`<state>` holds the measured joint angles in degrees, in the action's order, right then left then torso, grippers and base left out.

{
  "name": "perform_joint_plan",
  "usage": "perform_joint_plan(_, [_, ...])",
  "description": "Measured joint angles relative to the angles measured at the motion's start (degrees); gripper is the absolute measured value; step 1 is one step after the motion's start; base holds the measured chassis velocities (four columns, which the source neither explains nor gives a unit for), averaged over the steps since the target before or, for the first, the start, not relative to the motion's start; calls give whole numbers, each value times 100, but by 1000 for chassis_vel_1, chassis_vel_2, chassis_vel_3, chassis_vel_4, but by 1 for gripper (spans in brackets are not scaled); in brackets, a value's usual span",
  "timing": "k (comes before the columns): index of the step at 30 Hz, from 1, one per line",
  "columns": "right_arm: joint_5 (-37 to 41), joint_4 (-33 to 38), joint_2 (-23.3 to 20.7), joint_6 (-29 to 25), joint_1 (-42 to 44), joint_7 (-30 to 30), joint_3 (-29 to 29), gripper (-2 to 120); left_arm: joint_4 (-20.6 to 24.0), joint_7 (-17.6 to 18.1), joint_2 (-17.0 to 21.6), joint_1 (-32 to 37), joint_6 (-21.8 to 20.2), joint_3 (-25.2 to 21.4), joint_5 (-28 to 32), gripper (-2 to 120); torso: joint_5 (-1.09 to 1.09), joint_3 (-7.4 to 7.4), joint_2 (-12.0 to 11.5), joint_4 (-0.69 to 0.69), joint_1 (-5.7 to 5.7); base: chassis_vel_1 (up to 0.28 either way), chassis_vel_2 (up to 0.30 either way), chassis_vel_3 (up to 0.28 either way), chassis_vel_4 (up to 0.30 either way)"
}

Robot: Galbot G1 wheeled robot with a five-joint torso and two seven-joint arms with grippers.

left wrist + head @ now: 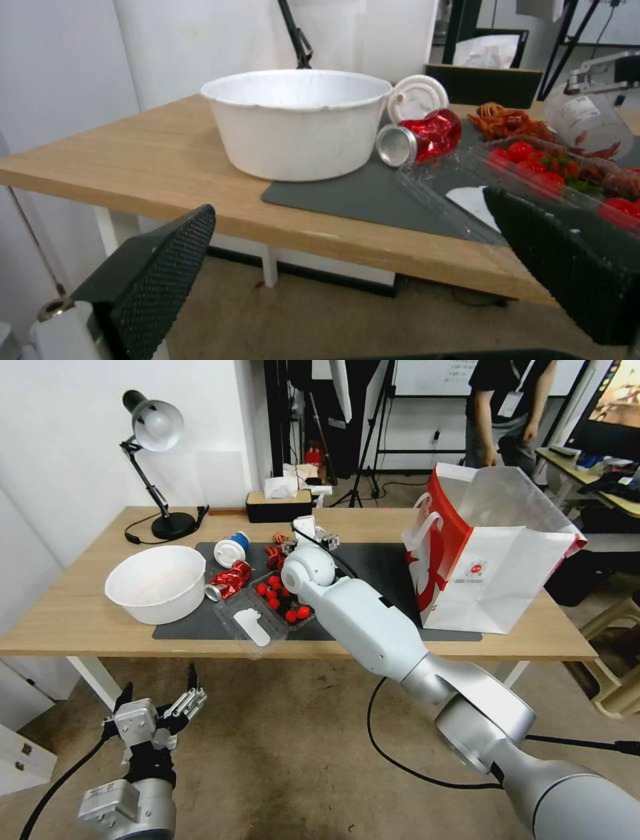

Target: Pick up the trash from the table and place it into the takeout bag.

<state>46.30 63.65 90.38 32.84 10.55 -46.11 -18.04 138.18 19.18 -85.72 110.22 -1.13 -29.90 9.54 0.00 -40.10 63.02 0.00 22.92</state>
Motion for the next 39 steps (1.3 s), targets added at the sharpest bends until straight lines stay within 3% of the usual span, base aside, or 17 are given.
perform_joint_plan(23, [583, -393, 94, 226, 51, 112, 164, 100, -61, 0, 70, -26, 43, 24, 18, 100, 0, 0, 0, 0, 0, 0, 0, 0, 0])
perform_joint_plan(37, [746, -431, 36, 203, 140, 174, 206, 54, -76, 5, 56, 14, 109, 42, -5, 100, 0, 0, 0, 0, 0, 0, 0, 0, 0])
perform_joint_plan(39, [749, -419, 27, 200, 144, 174, 206, 54, -78, 6, 55, 14, 110, 45, -8, 100, 0, 0, 0, 0, 0, 0, 0, 0, 0])
